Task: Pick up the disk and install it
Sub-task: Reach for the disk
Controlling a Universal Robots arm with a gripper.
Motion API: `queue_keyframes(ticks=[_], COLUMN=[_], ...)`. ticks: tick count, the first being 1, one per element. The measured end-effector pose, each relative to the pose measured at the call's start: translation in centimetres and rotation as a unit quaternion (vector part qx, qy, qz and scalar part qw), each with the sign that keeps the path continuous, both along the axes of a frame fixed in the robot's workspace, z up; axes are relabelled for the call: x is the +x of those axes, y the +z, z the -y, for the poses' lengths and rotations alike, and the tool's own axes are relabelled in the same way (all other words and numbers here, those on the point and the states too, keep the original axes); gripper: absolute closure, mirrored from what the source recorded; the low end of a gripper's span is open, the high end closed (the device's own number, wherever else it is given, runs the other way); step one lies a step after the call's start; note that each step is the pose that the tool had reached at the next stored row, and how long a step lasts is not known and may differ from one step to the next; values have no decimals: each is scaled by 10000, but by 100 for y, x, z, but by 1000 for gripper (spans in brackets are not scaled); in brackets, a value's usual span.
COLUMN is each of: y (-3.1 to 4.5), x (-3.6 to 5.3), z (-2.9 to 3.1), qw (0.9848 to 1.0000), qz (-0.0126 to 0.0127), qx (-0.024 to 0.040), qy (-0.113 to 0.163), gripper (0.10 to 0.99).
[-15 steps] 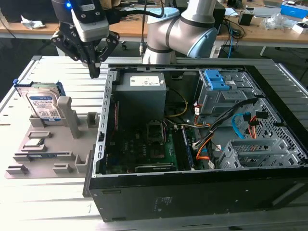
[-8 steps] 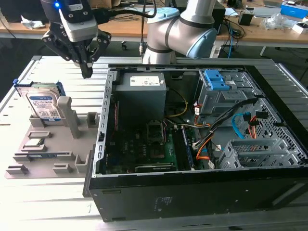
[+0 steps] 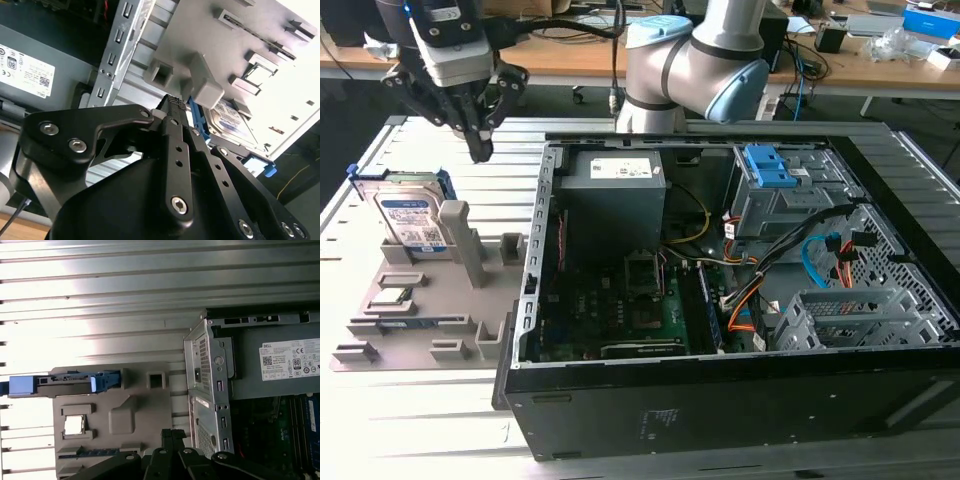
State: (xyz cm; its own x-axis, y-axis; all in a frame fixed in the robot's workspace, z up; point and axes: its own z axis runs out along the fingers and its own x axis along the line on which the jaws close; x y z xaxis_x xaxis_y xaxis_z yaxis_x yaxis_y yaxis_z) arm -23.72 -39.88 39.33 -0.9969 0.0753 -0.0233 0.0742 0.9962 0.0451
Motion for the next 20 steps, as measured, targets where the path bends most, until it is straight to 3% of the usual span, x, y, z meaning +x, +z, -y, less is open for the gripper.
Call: queue_keyframes(ticks=[14, 20], y=[0, 0], x=[-261, -416], z=[0, 0], qw=[10000, 10000], qz=[0, 0], qx=[0, 0], qy=[1, 0], gripper=[980, 980])
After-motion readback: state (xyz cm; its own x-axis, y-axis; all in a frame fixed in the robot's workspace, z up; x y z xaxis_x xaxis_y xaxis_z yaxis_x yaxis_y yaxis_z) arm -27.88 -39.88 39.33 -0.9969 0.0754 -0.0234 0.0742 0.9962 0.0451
